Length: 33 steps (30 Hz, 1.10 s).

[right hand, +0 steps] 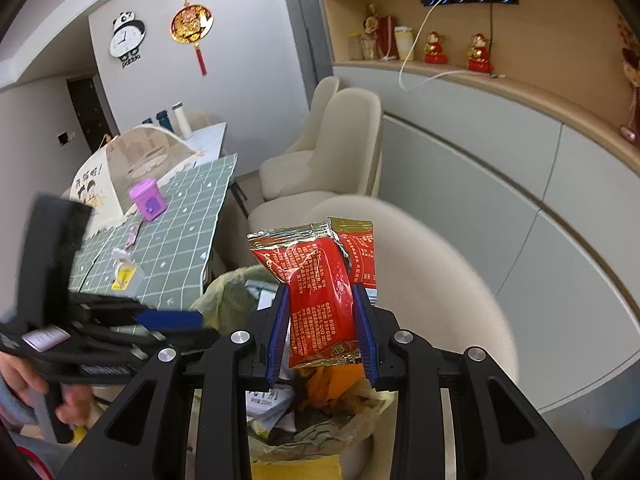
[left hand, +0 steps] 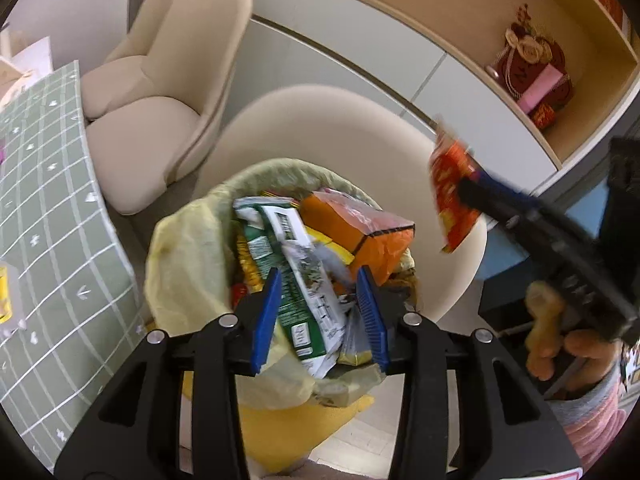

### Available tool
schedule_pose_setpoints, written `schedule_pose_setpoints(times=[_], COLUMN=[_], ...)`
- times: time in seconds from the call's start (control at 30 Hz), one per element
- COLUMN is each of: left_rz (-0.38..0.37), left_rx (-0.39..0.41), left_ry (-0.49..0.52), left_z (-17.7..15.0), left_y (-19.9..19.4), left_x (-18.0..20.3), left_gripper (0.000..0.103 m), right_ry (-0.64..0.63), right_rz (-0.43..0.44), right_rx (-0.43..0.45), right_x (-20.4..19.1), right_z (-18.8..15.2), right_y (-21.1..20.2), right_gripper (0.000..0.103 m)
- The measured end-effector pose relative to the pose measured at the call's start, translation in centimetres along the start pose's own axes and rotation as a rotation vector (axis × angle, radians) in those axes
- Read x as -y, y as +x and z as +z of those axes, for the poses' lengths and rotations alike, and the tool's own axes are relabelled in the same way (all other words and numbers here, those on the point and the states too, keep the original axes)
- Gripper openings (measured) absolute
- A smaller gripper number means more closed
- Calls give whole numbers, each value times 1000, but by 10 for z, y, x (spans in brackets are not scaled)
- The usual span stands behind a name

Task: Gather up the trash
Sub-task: 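Open the left gripper over the bin while the right releases the red packet, then move both tools back toward the remaining wrappers on the table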

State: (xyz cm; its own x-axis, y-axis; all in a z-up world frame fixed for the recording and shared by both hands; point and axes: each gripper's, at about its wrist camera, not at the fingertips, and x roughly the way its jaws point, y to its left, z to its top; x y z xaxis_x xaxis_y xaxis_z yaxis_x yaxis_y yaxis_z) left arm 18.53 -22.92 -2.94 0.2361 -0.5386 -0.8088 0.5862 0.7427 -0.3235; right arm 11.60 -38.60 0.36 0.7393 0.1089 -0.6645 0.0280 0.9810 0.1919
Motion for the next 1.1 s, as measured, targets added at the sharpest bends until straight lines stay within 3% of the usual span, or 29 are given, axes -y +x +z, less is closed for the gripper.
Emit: schedule_pose_setpoints(times=[0.3, 0.47, 0.6, 0.7, 0.8, 0.93, 1.1], left_rz=[103, 142, 176, 203, 234, 291, 347], left_rx=[80, 101, 124, 138, 152, 176, 192], left_ry=[-35, -101, -160, -210, -261, -281, -335], left_z=[-15, -24, -33, -41, -51, -63, -77], left_y=[-50, -65, -83, -94, -104, -116, -129], left_x=[-31, -55, -80, -101, -121, -143, -178], left_gripper=[37, 37, 37, 37, 37, 37, 37], right_ry=[-35, -68, -59, -43, -11, 13, -77], right_rz=[110, 108, 105, 97, 94, 94, 61], right_rx=[-141, -291, -331, -334, -320, -252, -131], right_x=[-37, -50, -50, -48, -45, -51, -84], right_z=[-37, -58, -64, -60, -56, -44, -22], right_y=[65, 120, 131, 128, 119, 96, 62], right_gripper=[30, 30, 30, 31, 43, 52, 53])
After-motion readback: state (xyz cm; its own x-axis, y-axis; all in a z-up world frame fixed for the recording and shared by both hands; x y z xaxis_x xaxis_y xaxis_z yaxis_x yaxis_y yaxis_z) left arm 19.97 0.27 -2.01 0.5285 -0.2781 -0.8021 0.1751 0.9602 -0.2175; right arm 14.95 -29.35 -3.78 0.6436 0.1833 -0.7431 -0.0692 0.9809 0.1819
